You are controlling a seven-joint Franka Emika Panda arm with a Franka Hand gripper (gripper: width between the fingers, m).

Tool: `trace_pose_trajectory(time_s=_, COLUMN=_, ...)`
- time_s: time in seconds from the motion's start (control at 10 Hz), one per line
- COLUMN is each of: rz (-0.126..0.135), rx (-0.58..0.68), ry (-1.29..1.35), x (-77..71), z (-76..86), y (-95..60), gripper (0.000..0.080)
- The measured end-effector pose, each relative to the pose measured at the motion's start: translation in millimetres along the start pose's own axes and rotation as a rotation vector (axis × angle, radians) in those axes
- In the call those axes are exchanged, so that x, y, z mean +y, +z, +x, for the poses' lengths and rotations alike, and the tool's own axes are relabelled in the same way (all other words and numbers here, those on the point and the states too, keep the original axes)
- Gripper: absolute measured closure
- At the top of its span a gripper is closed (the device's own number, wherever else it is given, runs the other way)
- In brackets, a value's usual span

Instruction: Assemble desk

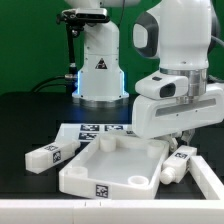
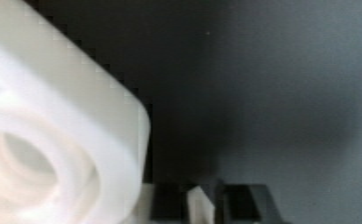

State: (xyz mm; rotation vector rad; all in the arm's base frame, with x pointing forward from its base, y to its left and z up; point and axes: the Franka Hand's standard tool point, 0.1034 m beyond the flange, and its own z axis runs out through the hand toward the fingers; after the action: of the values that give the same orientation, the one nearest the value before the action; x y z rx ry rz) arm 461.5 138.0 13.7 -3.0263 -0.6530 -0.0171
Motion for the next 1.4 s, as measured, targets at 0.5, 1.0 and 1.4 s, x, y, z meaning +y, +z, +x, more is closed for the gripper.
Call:
trace_pose_trajectory(time_s=0.5, rz=0.001, rx=-0.009, ry=-0.006, x=-3.8, z=-2.1, y=0.1, gripper=0.0798)
trace_pose_trajectory(time_s=1.0, rz=0.043, rx=-0.033, ry=0.227, x=18.0, z=-0.1, y=-23.2, gripper=0.0369)
trace_pose_trajectory(time_s=1.4, rz=0.043, rx=-0.044, ry=0.367, x=13.4, z=7.5, y=-27.9, gripper=0.0155)
